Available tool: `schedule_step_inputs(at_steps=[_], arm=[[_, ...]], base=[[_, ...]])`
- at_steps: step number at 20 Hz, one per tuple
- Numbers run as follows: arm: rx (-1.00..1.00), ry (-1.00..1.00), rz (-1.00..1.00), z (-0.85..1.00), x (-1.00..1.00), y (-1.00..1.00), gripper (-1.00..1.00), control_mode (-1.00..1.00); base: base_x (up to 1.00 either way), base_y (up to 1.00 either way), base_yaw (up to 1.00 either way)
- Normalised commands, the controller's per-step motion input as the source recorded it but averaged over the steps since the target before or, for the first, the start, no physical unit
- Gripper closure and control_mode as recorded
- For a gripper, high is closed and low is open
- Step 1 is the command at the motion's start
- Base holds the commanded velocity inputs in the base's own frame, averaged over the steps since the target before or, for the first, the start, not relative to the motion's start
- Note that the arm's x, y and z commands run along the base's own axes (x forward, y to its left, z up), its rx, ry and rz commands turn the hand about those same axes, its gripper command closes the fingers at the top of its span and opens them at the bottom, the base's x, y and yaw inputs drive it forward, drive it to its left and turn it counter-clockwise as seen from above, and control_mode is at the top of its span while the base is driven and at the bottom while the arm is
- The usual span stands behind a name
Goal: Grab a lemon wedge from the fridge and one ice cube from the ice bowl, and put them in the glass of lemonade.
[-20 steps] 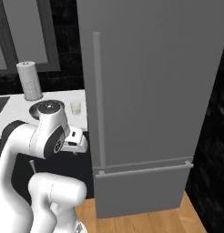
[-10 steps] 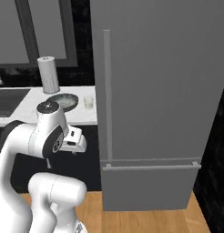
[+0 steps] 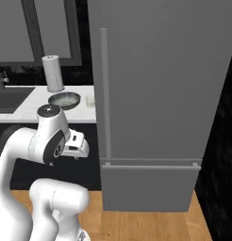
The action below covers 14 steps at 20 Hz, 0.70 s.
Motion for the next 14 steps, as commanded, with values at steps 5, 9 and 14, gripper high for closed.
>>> schedule_step_inputs(at_steps=[5, 9, 14], arm=[[0.00, 0.00, 0.00, 0.00, 0.00, 0.00, -1.00, 1.00], [0.00, 0.00, 0.00, 0.00, 0.00, 0.00, -1.00, 1.00], [0.00, 0.00, 0.00, 0.00, 0.00, 0.00, -1.00, 1.00]], base=[[0.00, -0.44, 0.06], [-0.17, -0.14, 0.07], [-0.38, -0.08, 0.06]])
